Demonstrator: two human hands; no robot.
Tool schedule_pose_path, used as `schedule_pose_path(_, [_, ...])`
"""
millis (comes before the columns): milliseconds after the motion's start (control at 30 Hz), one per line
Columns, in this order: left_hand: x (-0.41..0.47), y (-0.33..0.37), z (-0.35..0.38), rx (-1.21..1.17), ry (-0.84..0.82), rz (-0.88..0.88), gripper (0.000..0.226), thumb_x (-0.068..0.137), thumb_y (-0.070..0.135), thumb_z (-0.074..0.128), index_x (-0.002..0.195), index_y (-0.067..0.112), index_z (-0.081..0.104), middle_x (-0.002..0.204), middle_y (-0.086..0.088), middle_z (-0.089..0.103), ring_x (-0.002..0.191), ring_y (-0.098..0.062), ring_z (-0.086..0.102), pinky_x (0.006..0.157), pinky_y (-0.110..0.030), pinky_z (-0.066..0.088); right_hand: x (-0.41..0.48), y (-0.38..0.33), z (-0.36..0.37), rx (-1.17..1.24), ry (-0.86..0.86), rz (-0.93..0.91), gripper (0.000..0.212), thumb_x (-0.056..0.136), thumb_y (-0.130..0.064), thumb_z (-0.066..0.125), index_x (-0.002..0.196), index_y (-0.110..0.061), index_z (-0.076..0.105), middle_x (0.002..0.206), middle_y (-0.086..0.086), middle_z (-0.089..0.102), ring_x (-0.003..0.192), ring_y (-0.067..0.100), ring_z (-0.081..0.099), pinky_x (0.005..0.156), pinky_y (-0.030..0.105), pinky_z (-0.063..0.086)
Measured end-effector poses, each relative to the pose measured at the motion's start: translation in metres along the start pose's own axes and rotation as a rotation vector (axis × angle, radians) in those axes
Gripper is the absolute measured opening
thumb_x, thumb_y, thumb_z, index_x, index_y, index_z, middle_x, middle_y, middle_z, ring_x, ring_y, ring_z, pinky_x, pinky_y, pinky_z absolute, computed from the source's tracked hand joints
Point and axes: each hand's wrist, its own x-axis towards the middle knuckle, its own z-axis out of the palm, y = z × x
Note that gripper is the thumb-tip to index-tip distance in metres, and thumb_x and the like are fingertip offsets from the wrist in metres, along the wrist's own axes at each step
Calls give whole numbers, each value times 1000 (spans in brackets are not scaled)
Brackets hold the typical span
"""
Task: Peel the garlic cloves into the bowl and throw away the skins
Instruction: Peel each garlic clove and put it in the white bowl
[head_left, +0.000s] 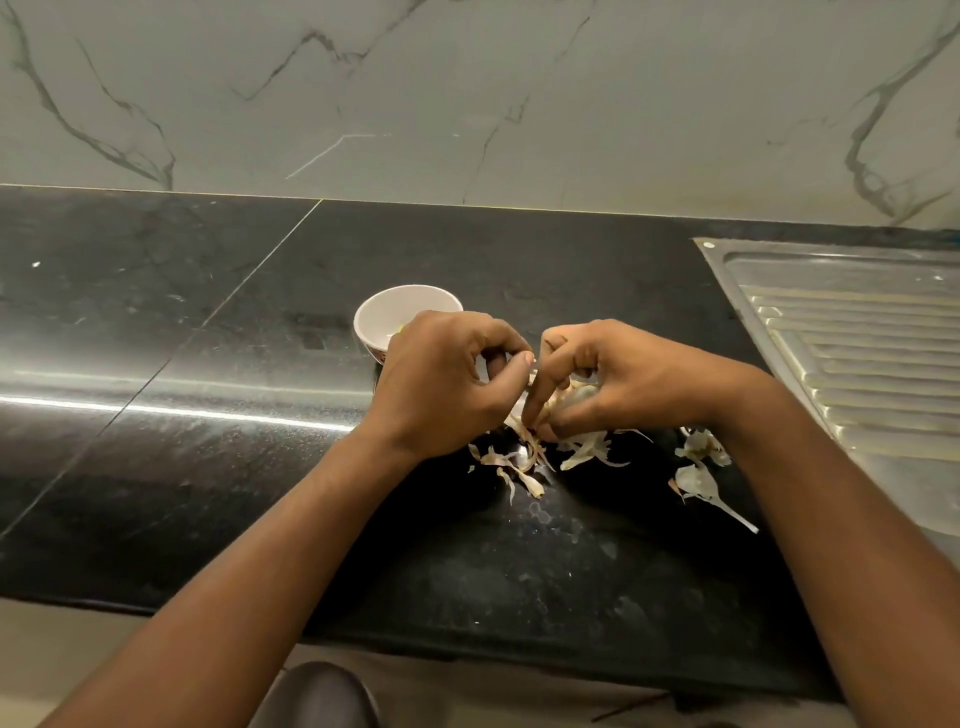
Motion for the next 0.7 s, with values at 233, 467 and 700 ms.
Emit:
schedule_pose_path(233, [3,-5,0,-322,-17,-171,12,92,11,75,83,15,82,64,9,71,49,-9,54,50,-28,44,-6,5,-12,139,200,-73,13,84,-36,88,97,-35,86,105,-11,63,102,16,61,90,41,54])
schedule_pose_path(467, [3,-3,-2,-596,-79,-223,8,95,-2,71,93,0,78,77,-13,77,57,-28,72,49,-29,56,-8,9,-19,283,260,-160,20,95,-20,77,114,-12,79,102,6,82,93,25,79,88,35,62])
schedule_pose_path(700, [3,-4,-1,-597,-65,-215,18,83,1,63,92,0,79,75,-14,76,59,-29,73,55,-31,60,-8,9,-18,317,281,-156,29,87,-17,86,114,-12,77,102,8,81,96,26,79,92,36,65])
